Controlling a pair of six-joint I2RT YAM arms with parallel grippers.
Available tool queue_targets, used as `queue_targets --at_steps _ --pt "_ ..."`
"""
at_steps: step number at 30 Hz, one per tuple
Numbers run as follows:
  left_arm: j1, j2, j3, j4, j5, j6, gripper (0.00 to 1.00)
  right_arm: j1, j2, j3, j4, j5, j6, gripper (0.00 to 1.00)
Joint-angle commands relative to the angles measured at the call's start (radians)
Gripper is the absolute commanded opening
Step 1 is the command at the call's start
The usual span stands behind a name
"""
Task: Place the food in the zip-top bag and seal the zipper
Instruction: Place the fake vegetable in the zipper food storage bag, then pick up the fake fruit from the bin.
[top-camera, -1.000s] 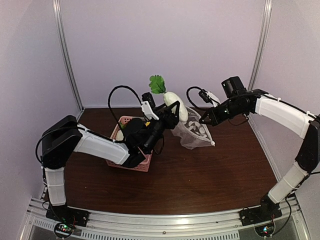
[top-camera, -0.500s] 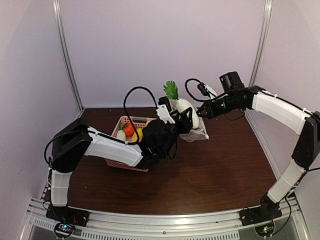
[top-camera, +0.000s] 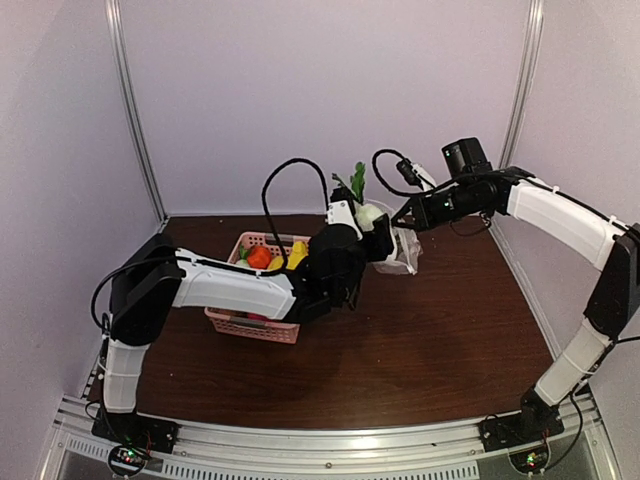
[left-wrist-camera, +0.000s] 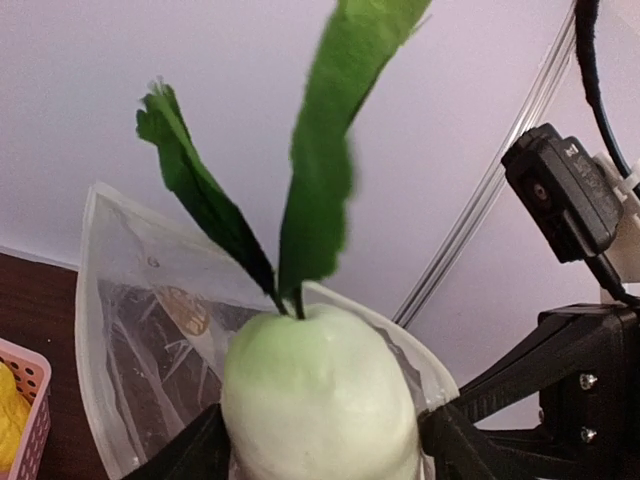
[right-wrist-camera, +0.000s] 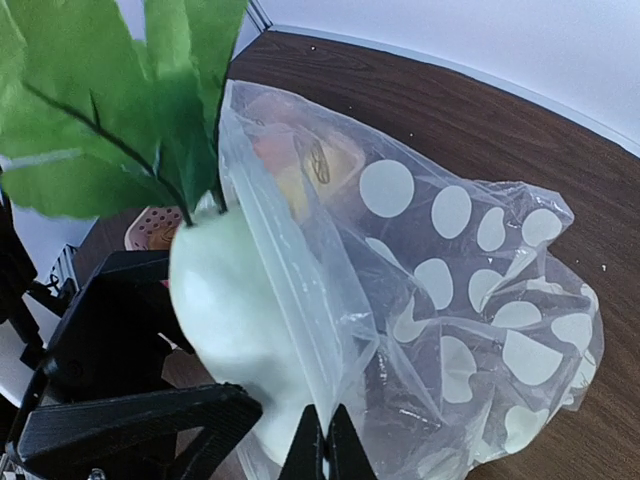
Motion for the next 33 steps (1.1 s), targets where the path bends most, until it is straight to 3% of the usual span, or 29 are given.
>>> queue_targets --at_steps 1,3,5,12,16,19,23,26,27,30,31,33 --pt "0.013 -0.009 0.011 -0.001 0.046 0.004 0.76 0.0 -0.048 -0.009 -0.007 -0.021 0.011 0.0" --pt "0.015 -0.02 -0.004 0.033 0.085 0.009 0.8 -0.003 -0.053 -0.011 -0.005 -0.021 0.011 0.0" --pt "0.016 -0.031 -0.009 0.05 0.125 0.024 0.97 -0.009 -0.052 -0.014 0.0 -0.023 0.011 0.0" --pt "0.018 -0.167 -0.081 0.134 0.248 0.166 0.98 -0.09 -0.052 -0.024 0.027 -0.046 0.021 0.0" --pt "0.03 -0.345 -0.209 0.18 0.322 0.291 0.98 -0.257 -0.033 -0.007 0.088 -0.062 0.054 0.0" --pt "0.066 -0.44 -0.271 0.023 0.318 0.268 0.98 -0.319 -0.011 0.007 0.057 0.006 -0.018 0.0" --pt "0.109 -0.525 -0.306 -0.237 0.259 0.245 0.98 -0.243 -0.025 0.068 -0.11 0.08 -0.239 0.0" --pt "0.149 -0.585 -0.371 -0.325 0.329 0.258 0.97 -0.374 -0.158 -0.074 0.155 0.123 -0.068 0.0" --pt "0.165 -0.592 -0.373 -0.377 0.356 0.241 0.96 -0.368 -0.17 -0.116 0.184 0.169 -0.078 0.0" --pt "0.211 -0.59 -0.34 -0.548 0.422 0.214 0.94 -0.259 -0.042 0.015 -0.12 0.122 -0.261 0.0" --pt "0.219 -0.588 -0.332 -0.588 0.433 0.223 0.94 -0.284 -0.046 0.039 -0.135 0.021 -0.251 0.0" --pt "0.226 -0.58 -0.318 -0.658 0.43 0.231 0.94 -0.339 -0.12 -0.036 0.027 0.039 -0.115 0.0"
